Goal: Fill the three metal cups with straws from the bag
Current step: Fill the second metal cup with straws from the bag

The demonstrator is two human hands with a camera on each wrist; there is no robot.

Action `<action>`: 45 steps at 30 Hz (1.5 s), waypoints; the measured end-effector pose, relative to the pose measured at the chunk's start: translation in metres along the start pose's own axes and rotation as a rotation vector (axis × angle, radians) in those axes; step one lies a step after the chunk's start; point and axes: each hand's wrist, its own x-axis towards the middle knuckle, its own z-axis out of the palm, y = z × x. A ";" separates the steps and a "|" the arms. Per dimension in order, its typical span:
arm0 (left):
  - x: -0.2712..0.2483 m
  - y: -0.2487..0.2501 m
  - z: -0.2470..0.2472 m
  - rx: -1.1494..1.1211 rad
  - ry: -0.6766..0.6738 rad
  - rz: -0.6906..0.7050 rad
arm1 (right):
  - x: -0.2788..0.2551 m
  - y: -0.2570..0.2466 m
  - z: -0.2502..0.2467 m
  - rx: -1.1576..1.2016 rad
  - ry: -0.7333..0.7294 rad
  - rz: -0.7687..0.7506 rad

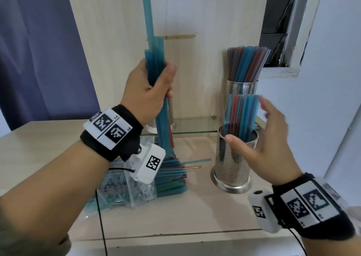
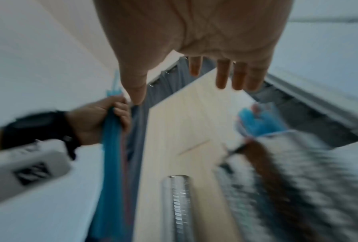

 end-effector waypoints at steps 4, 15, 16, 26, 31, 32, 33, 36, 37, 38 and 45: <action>-0.009 0.008 0.016 -0.141 -0.023 -0.083 | 0.001 -0.041 0.032 0.186 -0.366 -0.049; -0.035 0.015 0.022 0.132 -0.148 -0.037 | -0.017 -0.038 0.081 0.593 -0.406 0.128; -0.027 0.018 0.016 0.218 -0.113 0.095 | -0.020 -0.036 0.082 0.569 -0.401 0.133; -0.042 0.006 0.009 0.480 -0.371 0.208 | -0.030 -0.019 0.089 0.671 -0.290 0.221; -0.078 -0.044 -0.011 0.789 -0.628 -0.181 | -0.033 0.000 0.084 0.609 -0.227 0.270; -0.089 -0.057 -0.014 1.000 -0.762 -0.253 | -0.034 0.003 0.085 0.606 -0.235 0.283; -0.100 -0.068 -0.017 1.174 -0.879 -0.319 | -0.036 0.005 0.087 0.602 -0.249 0.288; -0.123 -0.087 -0.020 1.363 -1.037 -0.363 | -0.040 0.010 0.091 0.589 -0.261 0.295; -0.126 -0.088 -0.019 1.387 -1.053 -0.339 | -0.040 0.011 0.091 0.587 -0.253 0.293; -0.127 -0.089 -0.017 1.410 -1.061 -0.314 | -0.040 0.012 0.091 0.581 -0.243 0.294; -0.118 -0.095 -0.006 1.437 -1.091 -0.373 | -0.044 0.013 0.092 0.585 -0.201 0.290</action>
